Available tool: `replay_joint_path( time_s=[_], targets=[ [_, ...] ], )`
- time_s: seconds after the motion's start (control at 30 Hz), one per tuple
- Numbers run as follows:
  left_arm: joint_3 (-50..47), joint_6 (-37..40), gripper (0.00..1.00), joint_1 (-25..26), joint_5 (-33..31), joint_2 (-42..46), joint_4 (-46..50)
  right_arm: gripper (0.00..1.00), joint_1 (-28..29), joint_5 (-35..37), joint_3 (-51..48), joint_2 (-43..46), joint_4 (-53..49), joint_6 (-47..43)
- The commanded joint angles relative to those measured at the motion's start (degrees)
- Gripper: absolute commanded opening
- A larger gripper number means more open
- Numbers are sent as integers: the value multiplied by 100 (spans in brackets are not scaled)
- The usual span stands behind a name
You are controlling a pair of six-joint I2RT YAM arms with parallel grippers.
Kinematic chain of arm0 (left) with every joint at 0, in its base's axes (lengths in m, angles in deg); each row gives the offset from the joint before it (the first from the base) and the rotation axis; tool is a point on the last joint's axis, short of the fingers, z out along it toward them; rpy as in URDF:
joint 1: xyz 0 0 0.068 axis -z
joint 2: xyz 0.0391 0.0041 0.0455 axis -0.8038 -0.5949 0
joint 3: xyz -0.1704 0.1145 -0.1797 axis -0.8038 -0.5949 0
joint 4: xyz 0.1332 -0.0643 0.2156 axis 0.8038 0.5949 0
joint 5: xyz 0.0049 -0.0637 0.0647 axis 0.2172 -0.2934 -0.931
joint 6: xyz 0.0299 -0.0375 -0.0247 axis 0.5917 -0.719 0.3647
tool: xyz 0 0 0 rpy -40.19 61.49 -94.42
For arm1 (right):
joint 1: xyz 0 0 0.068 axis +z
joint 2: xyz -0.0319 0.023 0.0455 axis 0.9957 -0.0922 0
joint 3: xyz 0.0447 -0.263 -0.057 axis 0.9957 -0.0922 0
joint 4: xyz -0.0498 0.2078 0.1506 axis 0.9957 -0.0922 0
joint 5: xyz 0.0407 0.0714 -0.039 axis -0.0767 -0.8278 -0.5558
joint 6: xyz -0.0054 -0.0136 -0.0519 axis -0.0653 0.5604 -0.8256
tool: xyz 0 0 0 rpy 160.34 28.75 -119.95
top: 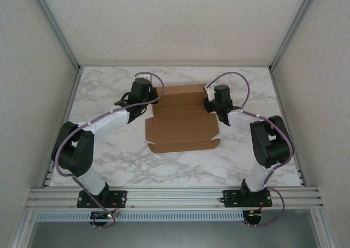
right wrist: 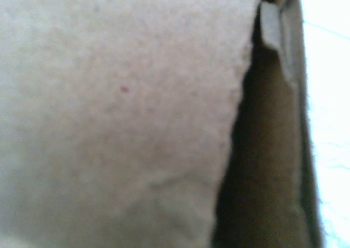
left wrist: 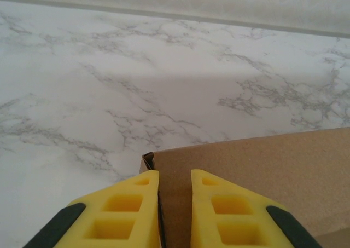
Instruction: Fold the paper box
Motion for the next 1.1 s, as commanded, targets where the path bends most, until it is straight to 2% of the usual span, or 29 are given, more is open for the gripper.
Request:
replay_joint_path(
  time_s=[0.0,0.17,0.33,0.4,0.5,0.7,0.9,1.07],
  targets=[
    [-72,-255,18,49,676,270,850,16,182,-444,-200,545,52,315],
    [-499,-464,22,52,833,1057,982,15,426,-737,-629,1086,-24,436],
    [-572,-280,39,52,288,1912,1130,14,595,-991,-709,1151,-24,135],
    [-459,-86,48,43,94,2027,1145,14,592,-1297,-652,1040,-12,56],
    [-272,146,60,17,167,1843,1107,14,594,-1714,-583,917,-48,-44],
    [25,254,57,34,685,1245,987,14,613,-1641,-486,760,-259,-5],
    [-119,307,59,118,1275,1489,713,15,910,-522,-661,880,-204,352],
    [178,350,59,118,1425,1670,779,16,983,-270,-703,946,-169,191]
  ],
)
